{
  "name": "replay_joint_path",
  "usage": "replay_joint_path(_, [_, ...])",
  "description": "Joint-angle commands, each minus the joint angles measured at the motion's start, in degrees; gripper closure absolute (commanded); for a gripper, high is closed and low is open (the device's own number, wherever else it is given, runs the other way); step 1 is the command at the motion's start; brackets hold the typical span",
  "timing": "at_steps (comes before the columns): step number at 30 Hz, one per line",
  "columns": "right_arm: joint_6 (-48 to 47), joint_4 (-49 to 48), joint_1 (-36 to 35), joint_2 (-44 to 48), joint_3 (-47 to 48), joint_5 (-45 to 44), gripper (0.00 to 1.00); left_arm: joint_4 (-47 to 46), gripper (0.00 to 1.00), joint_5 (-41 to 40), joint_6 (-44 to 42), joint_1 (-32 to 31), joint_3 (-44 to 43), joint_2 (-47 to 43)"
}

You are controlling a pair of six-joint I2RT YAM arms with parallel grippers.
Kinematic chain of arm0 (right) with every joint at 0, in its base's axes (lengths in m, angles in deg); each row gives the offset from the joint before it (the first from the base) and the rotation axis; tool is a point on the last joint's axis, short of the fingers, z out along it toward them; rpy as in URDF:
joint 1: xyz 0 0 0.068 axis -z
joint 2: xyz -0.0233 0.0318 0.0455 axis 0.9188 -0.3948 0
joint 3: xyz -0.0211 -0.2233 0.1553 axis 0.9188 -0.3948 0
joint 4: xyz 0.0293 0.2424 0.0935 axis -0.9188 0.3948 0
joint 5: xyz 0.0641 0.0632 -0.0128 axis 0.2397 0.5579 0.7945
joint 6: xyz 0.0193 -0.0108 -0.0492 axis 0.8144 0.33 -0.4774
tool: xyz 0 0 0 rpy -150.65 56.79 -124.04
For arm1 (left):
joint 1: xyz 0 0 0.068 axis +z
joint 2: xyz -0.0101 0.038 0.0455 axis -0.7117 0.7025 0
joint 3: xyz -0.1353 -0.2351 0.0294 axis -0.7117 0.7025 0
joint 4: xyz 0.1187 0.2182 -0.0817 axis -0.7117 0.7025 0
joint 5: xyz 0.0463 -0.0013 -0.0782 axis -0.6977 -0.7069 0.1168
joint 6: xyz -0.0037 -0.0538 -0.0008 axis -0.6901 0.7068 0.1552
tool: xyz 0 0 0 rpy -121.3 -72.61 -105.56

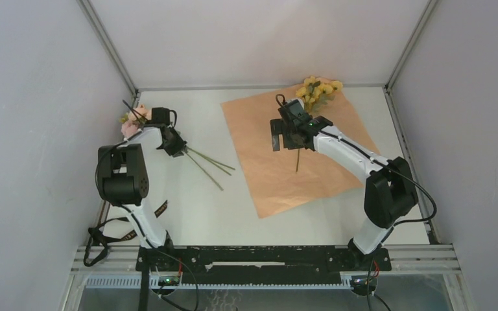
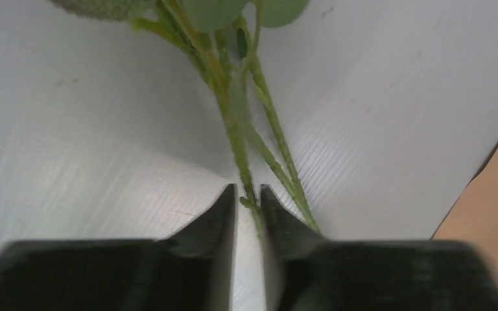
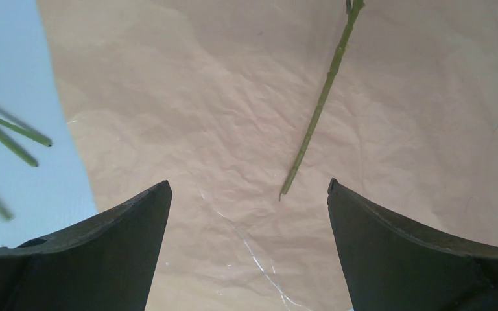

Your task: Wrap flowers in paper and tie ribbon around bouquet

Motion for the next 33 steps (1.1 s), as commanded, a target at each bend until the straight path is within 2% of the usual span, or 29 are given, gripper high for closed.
replay_joint_path(1, [0.8,-3.3,-0.9,3.8,-1.9,-1.5,0.0,-0.1,0.88,1.6,0.0,0.3,-2.2,0.9])
replay_joint_path(3, [0.9,-3.0,-2.2,5.3,-2.0,-1.9,0.0,0.6,0.96,4.3,-0.6,0.8,-0.3,-1.6])
replay_joint_path(6, [0.0,-4.4,-4.1,8.7,-1.9,1.0,0.0,0.6,0.99,8.2,-0.3,2.5,4.5,-9.6])
replay_joint_path(9, [-2.2,-9.3,-7.4,13.1,-2.3,9.5,0.0,0.2,1.0,10.1,-1.0,3.8,7.6,-22.1])
replay_joint_path(13, [-3.1,-22.7,-13.4,15.0,-4.4,25.4,0.0,-1.0,1.0,15.3,-2.4,3.6,7.9,-34.1])
replay_joint_path(16, [3.4,-35.2,-16.7,11.4,-4.4,36.0,0.0,1.5,1.0,23.5,-1.2,2.7,6.5,-35.9])
replay_joint_path(18, [9.7,-45.2,-17.5,7.8,-4.2,38.6,0.0,0.7,1.0,25.3,-0.2,1.1,7.8,-37.2])
replay_joint_path(20, [13.9,-50.4,-17.8,3.8,-3.1,40.2,0.0,0.0,1.0,26.3,0.5,-0.9,8.9,-37.9])
replay_joint_path(28, [17.3,-53.0,-20.9,-8.9,1.4,39.5,0.02,-2.5,1.0,30.6,3.5,-4.7,10.0,-41.0])
replay_joint_path(29, [17.9,-53.6,-21.1,-9.7,1.5,39.8,0.06,-2.7,1.0,30.7,3.7,-4.9,10.5,-41.2])
replay_joint_path(30, [18.5,-54.1,-21.2,-10.7,1.8,40.6,0.15,-3.0,1.0,30.6,3.7,-5.0,11.1,-41.3])
replay_joint_path(31, [19.1,-54.2,-21.2,-11.5,2.4,41.6,0.33,-3.2,1.0,30.4,3.9,-5.2,11.8,-41.5])
replay_joint_path(32, [19.6,-53.9,-21.2,-12.2,2.9,42.5,0.6,-3.7,1.0,30.4,4.2,-5.3,12.5,-41.5])
replay_joint_path(33, [20.1,-52.5,-21.1,-12.4,3.1,41.6,0.94,-4.0,1.0,30.2,4.5,-5.3,13.0,-41.6])
